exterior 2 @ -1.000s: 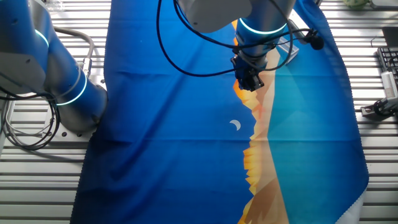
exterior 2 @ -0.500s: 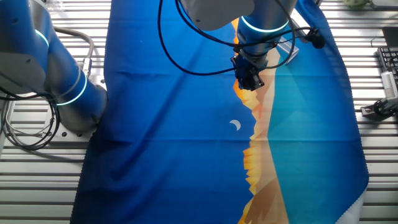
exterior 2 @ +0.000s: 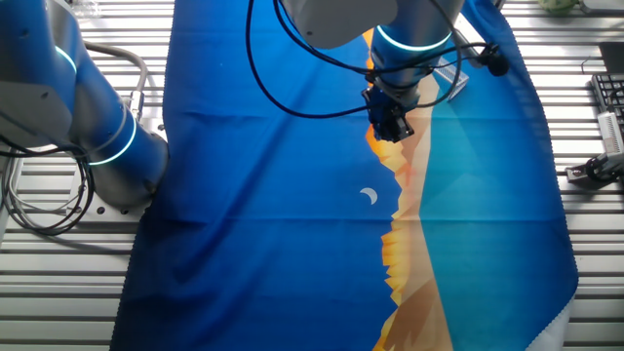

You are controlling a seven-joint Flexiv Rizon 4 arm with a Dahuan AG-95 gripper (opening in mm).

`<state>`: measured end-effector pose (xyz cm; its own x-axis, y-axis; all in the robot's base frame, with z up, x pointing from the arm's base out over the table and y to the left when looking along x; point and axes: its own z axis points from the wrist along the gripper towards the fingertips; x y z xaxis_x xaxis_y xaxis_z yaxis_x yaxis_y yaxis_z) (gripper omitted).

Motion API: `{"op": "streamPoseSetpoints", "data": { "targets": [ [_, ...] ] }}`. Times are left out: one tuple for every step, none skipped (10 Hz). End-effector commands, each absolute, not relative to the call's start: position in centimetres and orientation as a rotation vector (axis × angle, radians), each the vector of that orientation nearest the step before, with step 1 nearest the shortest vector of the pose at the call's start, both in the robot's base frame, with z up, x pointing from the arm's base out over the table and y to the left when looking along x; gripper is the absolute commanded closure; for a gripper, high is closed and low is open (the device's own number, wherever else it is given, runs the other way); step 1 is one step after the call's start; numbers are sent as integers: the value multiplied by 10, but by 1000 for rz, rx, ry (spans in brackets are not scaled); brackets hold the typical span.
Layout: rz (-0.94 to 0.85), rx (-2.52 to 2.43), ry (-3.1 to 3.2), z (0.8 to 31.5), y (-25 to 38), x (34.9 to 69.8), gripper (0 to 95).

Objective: Push the soccer ball into the goal

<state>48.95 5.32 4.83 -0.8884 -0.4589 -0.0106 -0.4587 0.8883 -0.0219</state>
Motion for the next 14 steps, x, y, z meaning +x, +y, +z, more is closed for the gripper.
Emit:
{"op": "streamPoseSetpoints", "data": {
  "targets": [
    [-30, -735, 3028, 48, 53, 490, 950],
    [-33, -721, 3032, 48, 53, 490, 950],
    [-35, -709, 3036, 48, 53, 490, 950],
    [-36, -694, 3036, 48, 53, 490, 950],
    [-37, -682, 3037, 48, 53, 490, 950],
    [-38, -679, 3037, 48, 53, 490, 950],
    [-41, -690, 3033, 48, 53, 490, 950],
    [-43, -712, 3027, 48, 53, 490, 950],
    [-42, -725, 3028, 48, 53, 490, 950],
    [-35, -795, 3019, 48, 53, 490, 950],
    [-25, -809, 3010, 48, 53, 490, 950],
    [-18, -810, 3012, 48, 53, 490, 950],
    [-14, -823, 3011, 48, 53, 490, 950],
    [-2, -833, 3008, 48, 53, 490, 950]
  ]
}}
